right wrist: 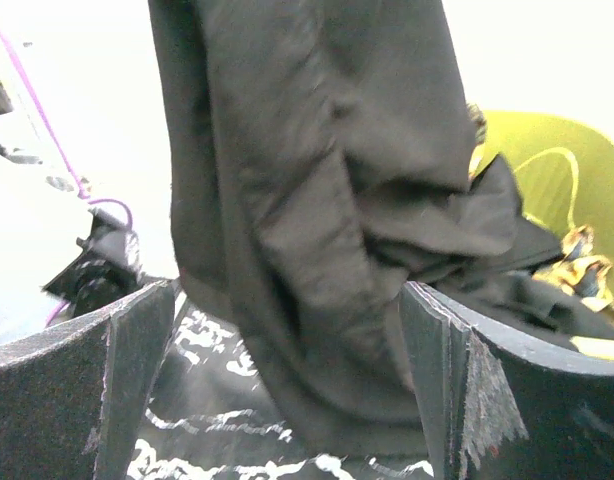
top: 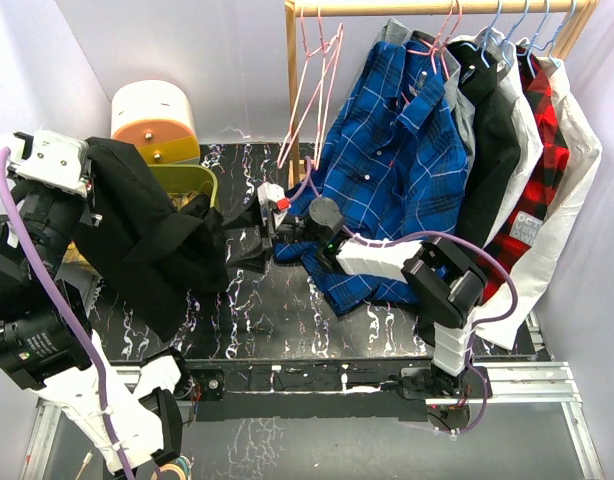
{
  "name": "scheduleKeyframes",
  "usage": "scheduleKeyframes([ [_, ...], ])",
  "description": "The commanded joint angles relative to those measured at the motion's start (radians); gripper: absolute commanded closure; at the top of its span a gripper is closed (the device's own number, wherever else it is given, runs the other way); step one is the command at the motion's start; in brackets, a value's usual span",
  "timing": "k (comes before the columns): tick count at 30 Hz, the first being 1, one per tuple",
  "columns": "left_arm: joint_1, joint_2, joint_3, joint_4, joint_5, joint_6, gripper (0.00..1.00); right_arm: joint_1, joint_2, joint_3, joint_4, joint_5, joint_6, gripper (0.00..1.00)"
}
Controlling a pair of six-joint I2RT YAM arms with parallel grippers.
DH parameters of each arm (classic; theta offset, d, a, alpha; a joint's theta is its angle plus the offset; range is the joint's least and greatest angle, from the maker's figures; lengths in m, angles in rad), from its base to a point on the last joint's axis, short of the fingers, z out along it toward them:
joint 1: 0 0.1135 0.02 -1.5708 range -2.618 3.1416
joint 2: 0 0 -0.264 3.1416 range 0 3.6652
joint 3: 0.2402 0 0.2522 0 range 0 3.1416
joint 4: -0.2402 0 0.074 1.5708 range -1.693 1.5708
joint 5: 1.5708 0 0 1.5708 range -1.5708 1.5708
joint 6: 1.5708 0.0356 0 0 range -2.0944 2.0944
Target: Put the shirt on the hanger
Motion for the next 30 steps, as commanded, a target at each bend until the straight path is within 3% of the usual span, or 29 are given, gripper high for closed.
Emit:
scheduleKeyframes([
  [1,0.006,-0.001,-0.006,0.026,0.004,0.01,1.0,0.017,0.067,0.142,0.081,0.1,-0.022,0.01],
  [7,0.006,-0.012,-0.015,0.019,-0.026,0.016,1.0,0.067,0.17,0.295,0.044,0.103,-0.024,0.01],
  [9,0.006,-0.009,0.008,0.001,-0.023,0.015,1.0,0.084,0.178,0.302,0.005,0.109,-0.044,0.11],
  [10,0.006,-0.011,0.015,0.0,-0.018,0.011,1.0,0.09,0.176,0.304,-0.013,0.119,-0.052,0.27],
  [11,0.006,-0.015,0.021,0.001,-0.014,0.004,1.0,0.094,0.168,0.307,-0.029,0.147,-0.049,0.6],
  [12,0.006,-0.02,0.026,0.008,-0.015,-0.007,1.0,0.098,0.142,0.308,-0.053,0.23,-0.044,0.88],
  [13,0.006,-0.029,0.031,0.027,-0.025,-0.017,1.0,0.103,0.102,0.304,-0.074,0.301,-0.054,0.92],
  [18,0.006,-0.065,0.071,0.162,-0.146,-0.06,1.0,0.207,-0.156,0.457,-0.399,0.589,-0.346,0.92],
  [23,0.006,-0.063,0.103,0.235,-0.266,-0.073,1.0,0.329,-0.307,0.706,-0.646,0.727,-0.558,0.92],
  [27,0.006,-0.084,0.066,0.254,-0.335,-0.085,1.0,0.427,-0.363,0.902,-0.925,0.757,-0.611,0.92],
  [30,0.005,-0.099,0.04,0.23,-0.349,-0.125,1.0,0.522,-0.378,1.064,-1.161,0.797,-0.539,0.92],
])
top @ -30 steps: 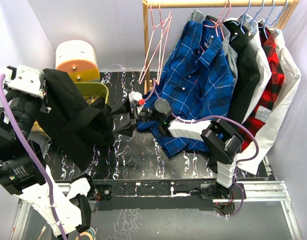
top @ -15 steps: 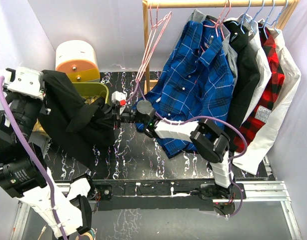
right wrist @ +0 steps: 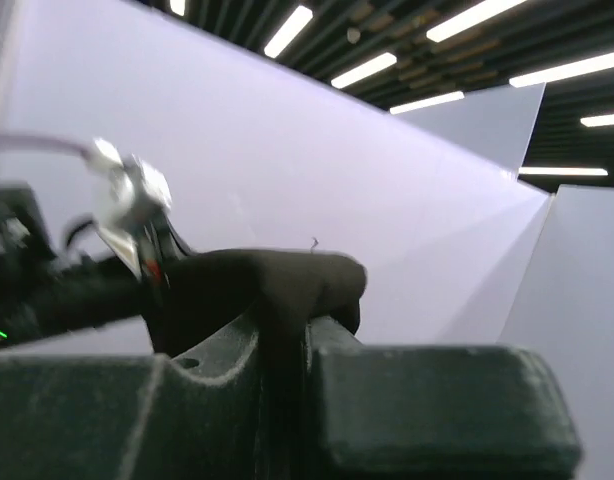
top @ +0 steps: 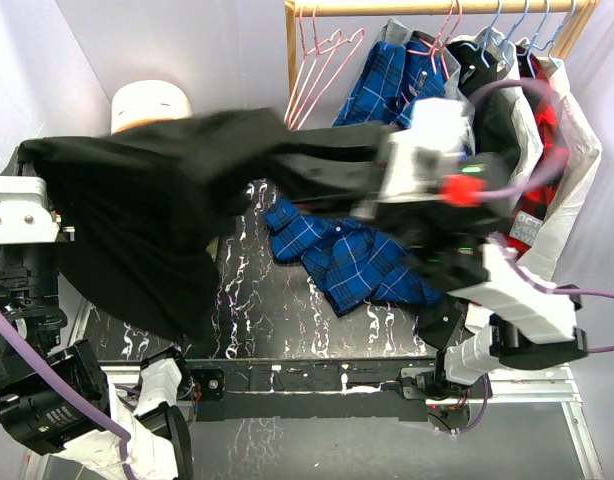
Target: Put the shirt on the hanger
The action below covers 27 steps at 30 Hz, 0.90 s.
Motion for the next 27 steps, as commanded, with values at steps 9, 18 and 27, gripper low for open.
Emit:
scheduleKeyframes([
  [9,0.003,-0.001,-0.217,-0.108,-0.033,-0.065,1.0,0.107,-0.203,-0.221,-0.347,0.445,0.01,0.92],
  [18,0.003,0.08,-0.58,-0.165,0.212,-0.073,1.0,-0.195,-0.287,-0.786,-0.17,0.352,0.304,0.92],
  [27,0.001,0.207,-0.825,-0.081,0.27,-0.058,1.0,-0.378,-0.086,-0.844,-0.039,-0.016,0.473,0.92],
])
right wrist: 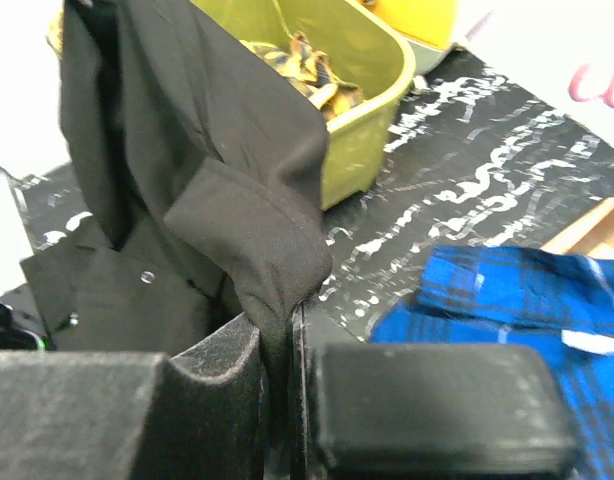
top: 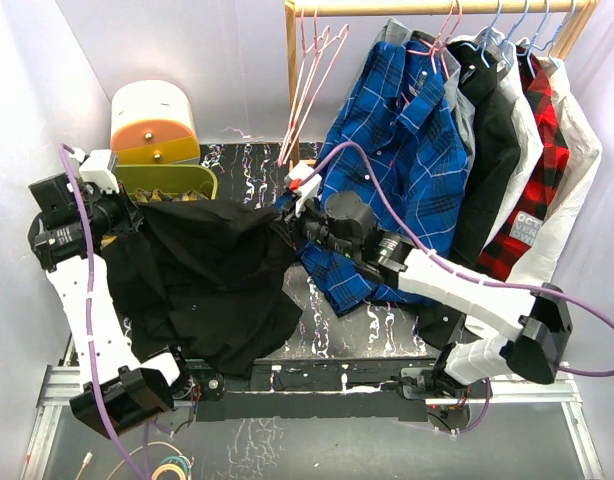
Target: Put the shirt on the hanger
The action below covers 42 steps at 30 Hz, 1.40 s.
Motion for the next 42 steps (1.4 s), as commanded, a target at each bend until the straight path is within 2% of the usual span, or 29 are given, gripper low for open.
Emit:
scheduleKeyframes([
  [1,0.003,0.036,-0.034,0.07,0.048,0.006,1.0,-0.062,0.107,0.006,0.205,-0.239,0.13,0.92],
  [5,-0.014,0.083,-0.042,0.107,0.027,-0.01,1.0,-0.07,0.206,-0.008,0.313,-0.31,0.182,0.91],
  [6,-0.025,0.098,-0.039,0.11,0.013,-0.018,1.0,-0.07,0.222,-0.005,0.333,-0.328,0.188,0.83],
  [8,-0.042,0.131,-0.025,0.101,-0.012,-0.022,1.0,-0.07,0.228,-0.005,0.364,-0.34,0.19,0.6],
  [10,-0.05,0.155,-0.014,0.104,-0.069,-0.024,1.0,-0.069,0.192,-0.034,0.392,-0.297,0.189,0.54],
  [12,-0.052,0.192,0.006,0.099,-0.16,-0.023,1.0,-0.071,0.135,-0.069,0.4,-0.229,0.176,0.37],
  [14,-0.052,0.238,0.03,0.078,-0.242,-0.019,1.0,-0.071,0.061,-0.132,0.409,-0.159,0.152,0.27],
  [15,-0.052,0.256,0.041,0.064,-0.264,-0.017,1.0,-0.071,0.016,-0.175,0.422,-0.128,0.147,0.1],
  [16,-0.052,0.271,0.05,0.052,-0.28,-0.016,1.0,-0.071,-0.028,-0.213,0.427,-0.101,0.149,0.03],
  [18,-0.051,0.288,0.061,0.034,-0.288,-0.017,1.0,-0.071,-0.12,-0.282,0.409,-0.086,0.154,0.02],
  [19,-0.051,0.288,0.069,0.023,-0.283,-0.022,0.91,-0.071,-0.169,-0.309,0.39,-0.089,0.165,0.02],
  [21,-0.052,0.287,0.128,-0.02,-0.27,-0.05,0.66,-0.071,-0.279,-0.341,0.343,-0.088,0.193,0.02],
  [23,-0.051,0.291,0.24,-0.113,-0.243,-0.075,0.41,-0.071,-0.344,-0.308,0.268,-0.022,0.224,0.02],
  [24,-0.051,0.294,0.306,-0.151,-0.242,-0.085,0.17,-0.071,-0.358,-0.269,0.22,0.024,0.221,0.02],
  [25,-0.052,0.295,0.37,-0.18,-0.258,-0.095,0.05,-0.071,-0.355,-0.208,0.16,0.113,0.222,0.02],
  [27,-0.052,0.337,0.496,-0.251,-0.325,-0.116,0.03,-0.073,-0.308,-0.059,0.056,0.303,0.215,0.03],
  [30,-0.051,0.436,0.694,-0.413,-0.375,-0.132,0.03,-0.089,-0.196,0.139,0.031,0.483,0.159,0.35],
  [32,-0.05,0.451,0.728,-0.44,-0.421,-0.177,0.03,-0.135,-0.098,0.254,0.027,0.501,0.138,0.45],
  [37,-0.052,0.362,0.724,-0.438,-0.475,-0.201,0.03,-0.221,0.139,0.517,-0.059,0.494,0.159,0.44],
  [42,-0.052,0.306,0.66,-0.464,-0.46,-0.141,0.03,-0.258,0.269,0.63,-0.104,0.471,0.17,0.44],
])
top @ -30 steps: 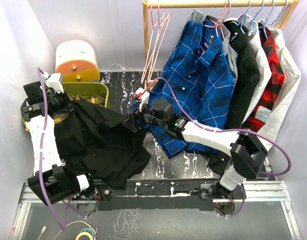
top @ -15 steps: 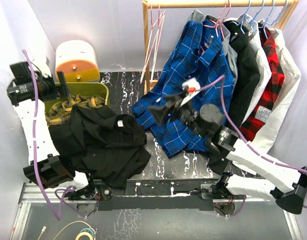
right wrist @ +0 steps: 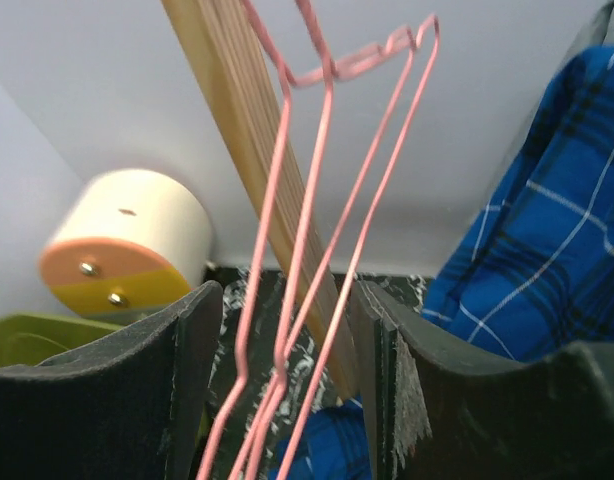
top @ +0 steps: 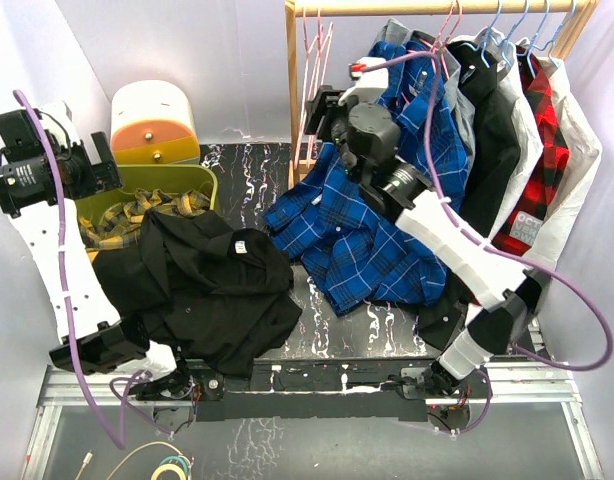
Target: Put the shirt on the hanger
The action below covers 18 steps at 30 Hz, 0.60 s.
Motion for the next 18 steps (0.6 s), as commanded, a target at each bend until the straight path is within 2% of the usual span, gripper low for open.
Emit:
scheduleKeyframes([
  [1,0.001,-0.119,-0.073,-0.06,0.011,0.043,0.03,-0.03,0.078,0.088,-0.071,0.003,0.01,0.44],
  [9,0.0,-0.202,-0.176,-0.128,0.226,0.148,0.03,-0.072,0.128,0.061,-0.088,-0.015,0.032,0.49],
  [11,-0.011,-0.21,-0.215,-0.109,0.238,0.158,0.03,-0.078,0.136,0.052,-0.091,-0.01,0.032,0.6],
  [13,-0.066,-0.198,-0.24,-0.089,0.189,0.156,0.03,-0.081,0.14,0.046,-0.092,0.006,0.032,0.68],
  [14,-0.126,-0.189,-0.251,-0.073,0.119,0.145,0.03,-0.083,0.14,0.043,-0.094,0.011,0.031,0.69],
  [17,-0.361,-0.172,-0.329,0.012,-0.154,0.105,0.03,-0.087,0.131,0.04,-0.094,0.011,0.027,0.71],
  [18,-0.434,-0.166,-0.359,0.035,-0.216,0.095,0.03,-0.088,0.124,0.039,-0.094,0.009,0.026,0.78],
])
